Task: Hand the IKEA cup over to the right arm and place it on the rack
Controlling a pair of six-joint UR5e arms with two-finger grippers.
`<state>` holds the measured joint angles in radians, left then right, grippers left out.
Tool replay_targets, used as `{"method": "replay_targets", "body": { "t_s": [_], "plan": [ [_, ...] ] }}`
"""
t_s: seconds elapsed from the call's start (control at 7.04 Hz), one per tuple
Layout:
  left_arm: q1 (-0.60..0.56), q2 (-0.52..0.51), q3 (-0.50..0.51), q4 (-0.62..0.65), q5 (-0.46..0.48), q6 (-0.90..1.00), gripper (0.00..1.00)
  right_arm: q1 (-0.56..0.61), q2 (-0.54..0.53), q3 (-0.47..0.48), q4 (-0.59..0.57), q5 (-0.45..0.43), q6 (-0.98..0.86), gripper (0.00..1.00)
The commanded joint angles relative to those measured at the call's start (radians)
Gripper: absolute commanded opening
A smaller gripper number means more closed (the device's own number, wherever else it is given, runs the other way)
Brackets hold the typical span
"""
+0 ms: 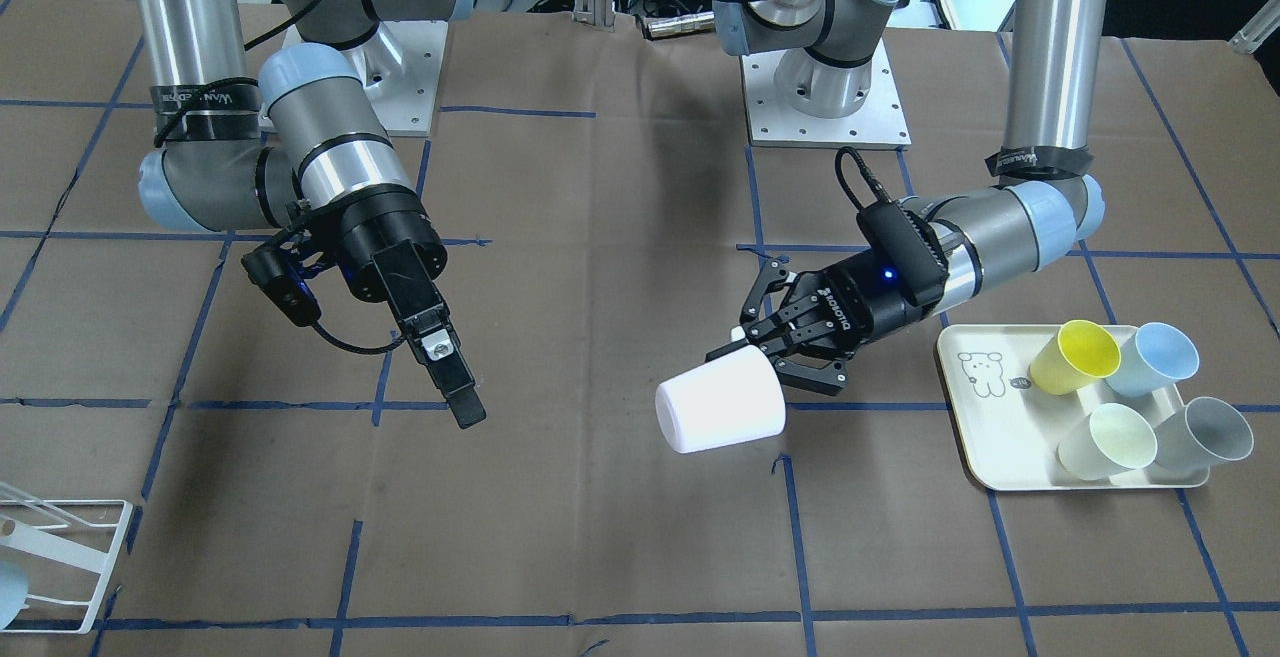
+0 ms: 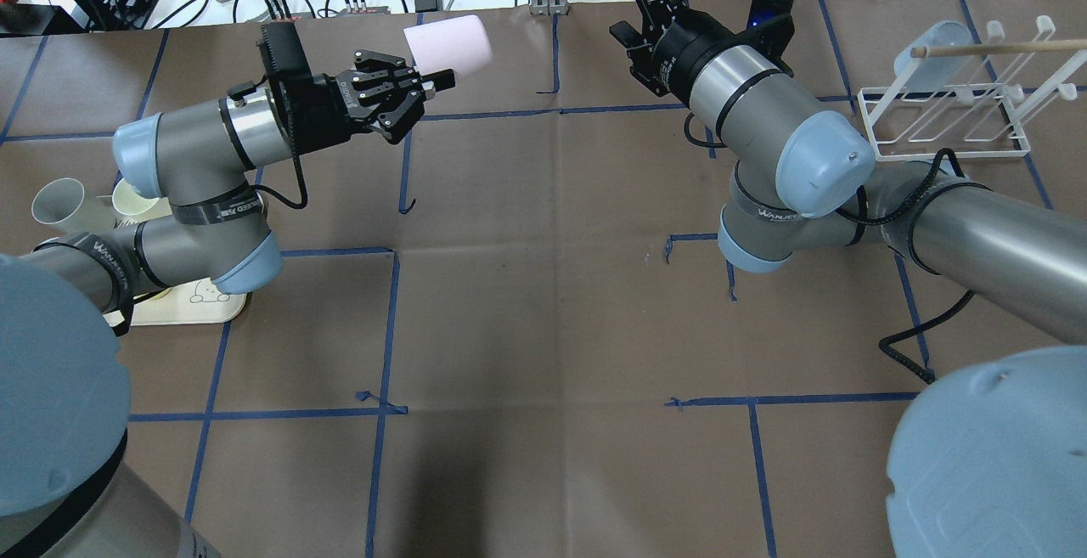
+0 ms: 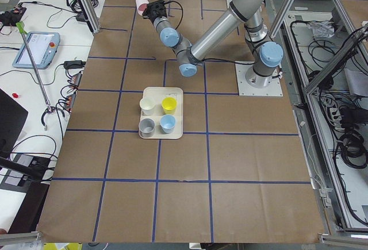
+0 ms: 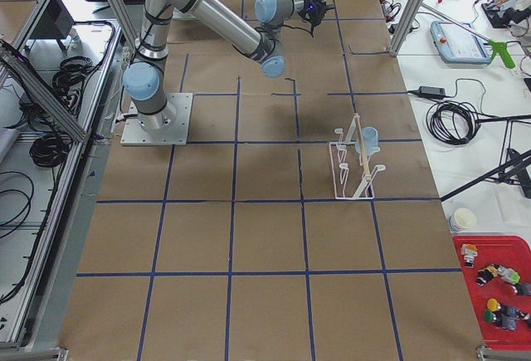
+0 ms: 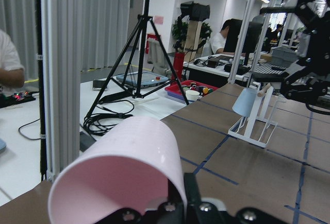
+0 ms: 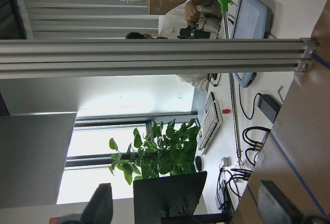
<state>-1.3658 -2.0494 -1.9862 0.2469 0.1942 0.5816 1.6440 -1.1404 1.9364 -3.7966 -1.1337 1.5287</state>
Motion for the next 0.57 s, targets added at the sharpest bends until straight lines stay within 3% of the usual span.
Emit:
{"method": "replay_targets", "body": {
  "t_s": [0.0,0.43],
  "plan": [
    [-0.053,0.031,-0.029,0.009,-0.007,-0.009,0.0,0.017,-0.001,-0.01,0.0,-0.062,0.005,1.0],
    [-0.055,0.043,-0.037,0.008,-0.009,-0.012,0.0,0.088,0.027,-0.008,-0.008,-0.184,0.004,1.0]
  ]
}}
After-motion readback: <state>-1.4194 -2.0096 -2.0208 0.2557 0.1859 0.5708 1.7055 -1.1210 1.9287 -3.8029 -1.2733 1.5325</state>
